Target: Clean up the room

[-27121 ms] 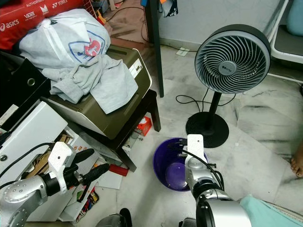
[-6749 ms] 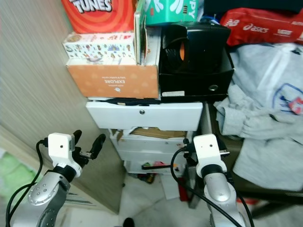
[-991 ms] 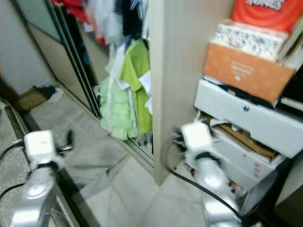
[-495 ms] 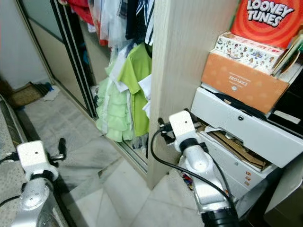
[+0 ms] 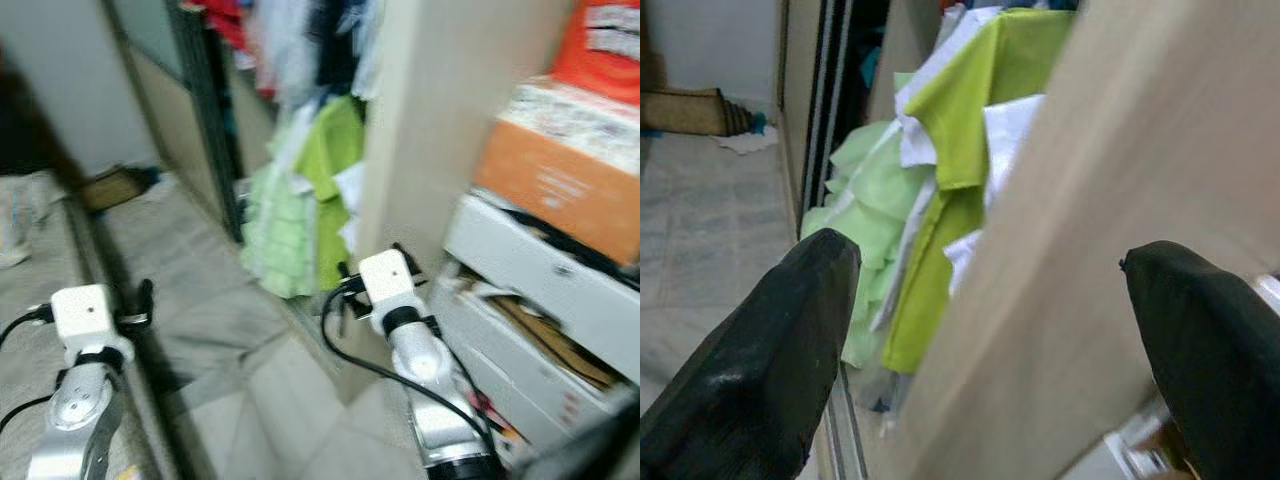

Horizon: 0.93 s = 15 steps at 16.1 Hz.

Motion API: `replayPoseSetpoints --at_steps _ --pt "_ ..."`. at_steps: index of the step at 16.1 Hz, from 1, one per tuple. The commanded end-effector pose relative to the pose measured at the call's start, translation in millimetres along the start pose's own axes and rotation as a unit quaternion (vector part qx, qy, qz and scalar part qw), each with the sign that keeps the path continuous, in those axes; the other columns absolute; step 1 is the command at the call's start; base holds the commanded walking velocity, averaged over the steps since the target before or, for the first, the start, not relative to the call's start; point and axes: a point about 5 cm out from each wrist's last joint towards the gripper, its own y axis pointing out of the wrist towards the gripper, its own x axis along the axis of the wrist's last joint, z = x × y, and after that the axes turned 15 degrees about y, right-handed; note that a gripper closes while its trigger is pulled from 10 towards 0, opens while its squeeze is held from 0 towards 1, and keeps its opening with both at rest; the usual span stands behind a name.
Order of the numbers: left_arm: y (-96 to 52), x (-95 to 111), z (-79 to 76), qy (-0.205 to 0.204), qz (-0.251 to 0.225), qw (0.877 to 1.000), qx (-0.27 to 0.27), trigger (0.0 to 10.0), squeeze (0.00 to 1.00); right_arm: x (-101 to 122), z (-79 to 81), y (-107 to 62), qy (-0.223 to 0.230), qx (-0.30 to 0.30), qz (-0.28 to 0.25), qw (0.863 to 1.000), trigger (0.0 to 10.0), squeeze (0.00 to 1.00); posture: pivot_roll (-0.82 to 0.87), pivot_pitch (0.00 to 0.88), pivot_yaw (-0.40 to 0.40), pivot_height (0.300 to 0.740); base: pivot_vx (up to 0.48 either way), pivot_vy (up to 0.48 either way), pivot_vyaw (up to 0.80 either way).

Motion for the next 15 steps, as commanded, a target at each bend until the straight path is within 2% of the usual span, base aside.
replayPoseSetpoints --at_steps 1,5,15 --pt "2.4 -0.5 1.6 0.005 0.001 1.000 -0.004 10.0 0.00 6.4 2.2 -0.4 0.006 0.000 -0.016 1.000 10.0 0.00 -0.17 0.037 0.040 0.740 0.000 0.000 0.80" --pt "1.6 4.8 2.0 0.008 -0.022 1.000 -0.012 10.0 0.00 8.8 2.0 1.0 0.001 0.004 -0.024 1.000 10.0 0.00 -0.17 0.053 0.048 0.740 0.000 0.000 0.36" --pt "-2.7 2.5 -0.5 -0.006 -0.012 1.000 -0.013 10.0 0.00 9.2 6.8 -3.4 0.001 0.038 -0.024 0.999 10.0 0.00 -0.17 0.078 0.045 0.740 0.335 0.000 0.00"
